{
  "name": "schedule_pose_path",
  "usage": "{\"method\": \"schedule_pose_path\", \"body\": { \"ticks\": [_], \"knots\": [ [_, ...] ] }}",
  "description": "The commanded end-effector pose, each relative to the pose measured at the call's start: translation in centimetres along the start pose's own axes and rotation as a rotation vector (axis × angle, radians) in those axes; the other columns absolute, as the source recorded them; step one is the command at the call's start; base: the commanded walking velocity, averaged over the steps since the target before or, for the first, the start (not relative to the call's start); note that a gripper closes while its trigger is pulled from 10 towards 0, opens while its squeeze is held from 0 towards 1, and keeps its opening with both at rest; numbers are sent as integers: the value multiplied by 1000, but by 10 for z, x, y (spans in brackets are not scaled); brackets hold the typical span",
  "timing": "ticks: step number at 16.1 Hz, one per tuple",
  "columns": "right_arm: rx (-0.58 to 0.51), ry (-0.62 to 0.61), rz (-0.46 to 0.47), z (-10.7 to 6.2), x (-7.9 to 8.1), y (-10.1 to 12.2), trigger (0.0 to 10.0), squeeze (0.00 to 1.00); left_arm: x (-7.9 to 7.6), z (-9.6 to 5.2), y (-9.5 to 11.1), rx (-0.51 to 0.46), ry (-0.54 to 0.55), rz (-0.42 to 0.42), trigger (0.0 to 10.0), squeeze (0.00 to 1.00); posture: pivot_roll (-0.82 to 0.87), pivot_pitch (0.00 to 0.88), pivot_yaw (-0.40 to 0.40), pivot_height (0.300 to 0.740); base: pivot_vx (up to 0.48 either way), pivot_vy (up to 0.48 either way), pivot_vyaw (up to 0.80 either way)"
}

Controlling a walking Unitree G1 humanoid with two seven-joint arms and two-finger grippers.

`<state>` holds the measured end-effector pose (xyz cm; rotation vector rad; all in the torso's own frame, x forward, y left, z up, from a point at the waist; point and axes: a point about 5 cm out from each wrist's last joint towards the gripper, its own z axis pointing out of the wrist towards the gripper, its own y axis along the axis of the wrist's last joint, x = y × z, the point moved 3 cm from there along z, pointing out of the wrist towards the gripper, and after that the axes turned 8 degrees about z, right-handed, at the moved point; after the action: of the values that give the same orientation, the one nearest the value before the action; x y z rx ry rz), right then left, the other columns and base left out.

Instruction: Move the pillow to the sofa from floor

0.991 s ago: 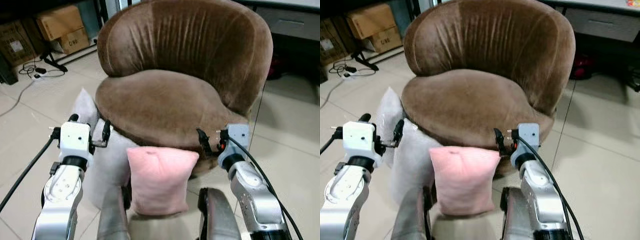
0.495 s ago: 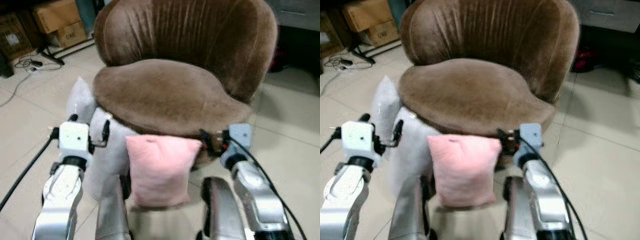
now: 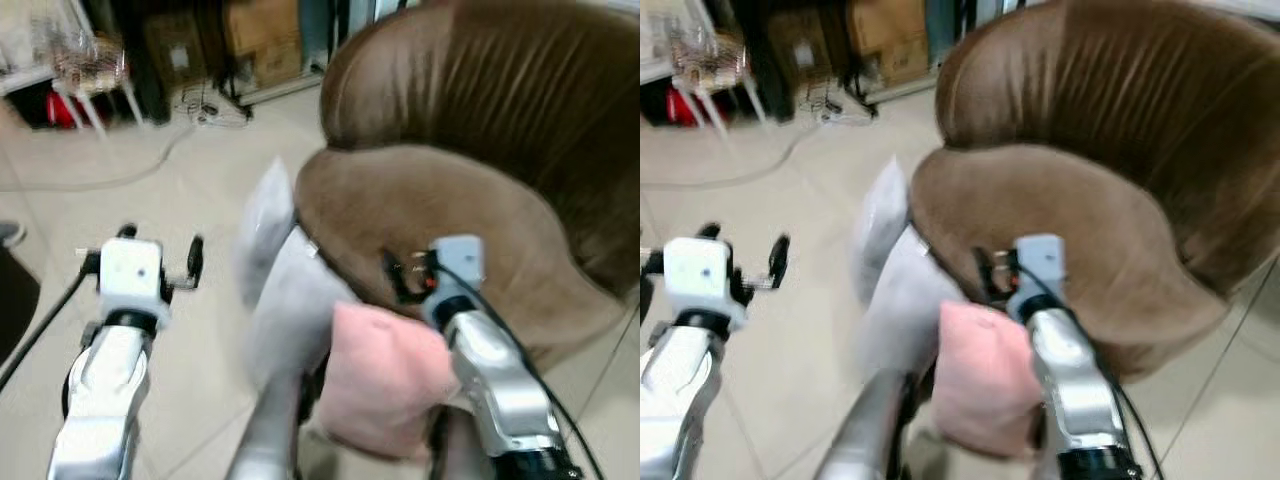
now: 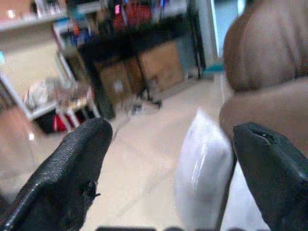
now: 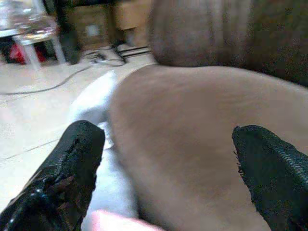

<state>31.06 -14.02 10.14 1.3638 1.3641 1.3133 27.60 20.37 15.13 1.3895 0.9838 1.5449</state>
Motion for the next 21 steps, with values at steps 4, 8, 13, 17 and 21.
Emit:
{"method": "schedule_pose_path", "body": {
  "ticks": [4,8,13,17,21],
  "knots": [
    [74,8,-12,3,-14,-13,10000,0,-10,-2,-8,37,-58,16,10000,0,-17,0,42,442,0,0,0],
    [215,143,-115,14,-18,-33,10000,1000,-25,-7,-17,75,-256,33,10000,0,-17,0,44,442,0,0,0],
    [428,271,-401,44,-21,-66,10000,1000,-44,-14,-14,64,-561,34,10000,0,-1,0,46,442,0,0,0],
    [526,241,-492,54,-27,-71,10000,1000,-41,-16,-17,71,-680,85,10000,0,21,0,38,442,0,0,0],
    [599,261,-540,54,-33,-74,10000,1000,-40,-22,-16,73,-725,90,10000,0,47,0,32,442,0,0,0]
  ]
}}
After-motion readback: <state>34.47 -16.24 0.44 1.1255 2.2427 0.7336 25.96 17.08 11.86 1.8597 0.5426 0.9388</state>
